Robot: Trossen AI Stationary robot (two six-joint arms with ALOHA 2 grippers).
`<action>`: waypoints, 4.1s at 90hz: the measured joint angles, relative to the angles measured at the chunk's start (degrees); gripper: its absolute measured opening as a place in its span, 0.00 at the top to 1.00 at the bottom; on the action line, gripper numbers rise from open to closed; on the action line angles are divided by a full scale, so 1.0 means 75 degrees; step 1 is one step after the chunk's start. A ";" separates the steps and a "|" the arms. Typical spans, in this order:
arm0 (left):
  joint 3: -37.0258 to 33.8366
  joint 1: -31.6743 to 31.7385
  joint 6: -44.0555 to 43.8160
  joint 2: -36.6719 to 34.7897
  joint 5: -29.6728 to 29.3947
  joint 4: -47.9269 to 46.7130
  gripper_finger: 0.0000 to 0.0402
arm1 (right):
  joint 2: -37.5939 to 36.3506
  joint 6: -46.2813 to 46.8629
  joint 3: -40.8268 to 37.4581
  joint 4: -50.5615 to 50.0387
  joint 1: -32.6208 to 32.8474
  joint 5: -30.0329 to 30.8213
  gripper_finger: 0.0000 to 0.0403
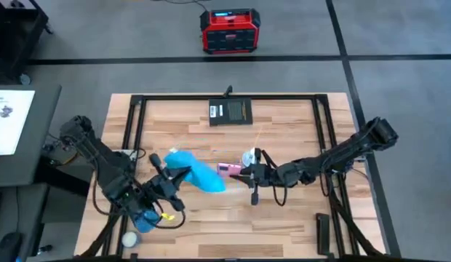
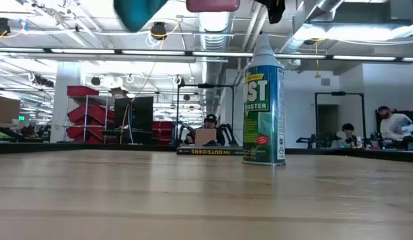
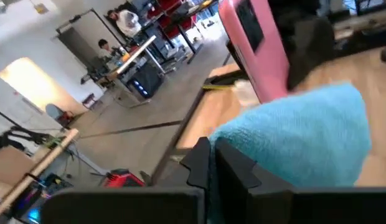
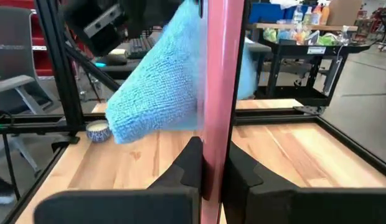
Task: Apply microfiber cloth
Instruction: Wipe the back of the cellphone with the microfiber cloth, then put the cellphone to the right of the spray bottle
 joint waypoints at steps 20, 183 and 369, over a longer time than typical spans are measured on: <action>-0.1543 -0.0203 -0.2430 0.0010 0.0072 0.0118 1.00 | 0.0000 0.0069 0.0000 -0.0128 0.0043 0.0000 0.98; -0.8034 -0.0345 -0.5364 0.2435 0.0560 1.0975 0.87 | 0.0000 0.0033 0.0000 -0.0617 0.0023 0.0114 0.97; -0.7919 -0.0270 0.3060 -0.4110 0.2309 1.0497 0.76 | -0.1338 1.0758 -0.3119 -0.6606 0.3643 0.3397 0.97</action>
